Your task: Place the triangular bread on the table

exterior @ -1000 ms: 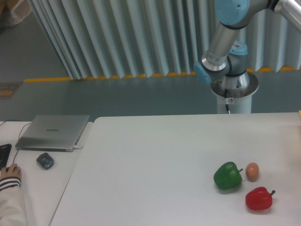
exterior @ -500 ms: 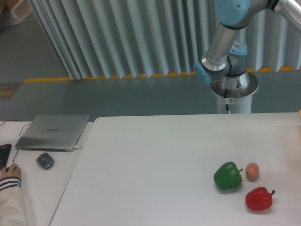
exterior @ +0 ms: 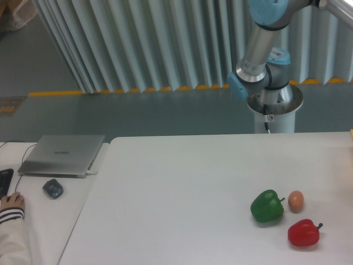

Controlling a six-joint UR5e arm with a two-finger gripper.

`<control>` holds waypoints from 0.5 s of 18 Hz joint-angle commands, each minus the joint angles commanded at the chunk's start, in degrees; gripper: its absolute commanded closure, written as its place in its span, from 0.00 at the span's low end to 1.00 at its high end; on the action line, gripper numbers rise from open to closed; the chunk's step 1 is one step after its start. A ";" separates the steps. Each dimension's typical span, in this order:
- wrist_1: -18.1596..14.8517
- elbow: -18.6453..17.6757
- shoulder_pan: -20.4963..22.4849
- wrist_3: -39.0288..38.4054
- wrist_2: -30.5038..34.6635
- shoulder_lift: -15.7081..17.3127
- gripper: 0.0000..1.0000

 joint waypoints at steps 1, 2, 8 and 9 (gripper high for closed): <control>-1.85 0.00 0.00 -0.78 -1.49 0.79 0.76; -3.52 0.00 -0.09 -2.10 -2.90 1.50 0.76; -8.19 -0.26 -4.47 -12.20 -7.84 3.70 0.75; -8.11 -0.52 -5.79 -14.13 -7.92 3.96 0.75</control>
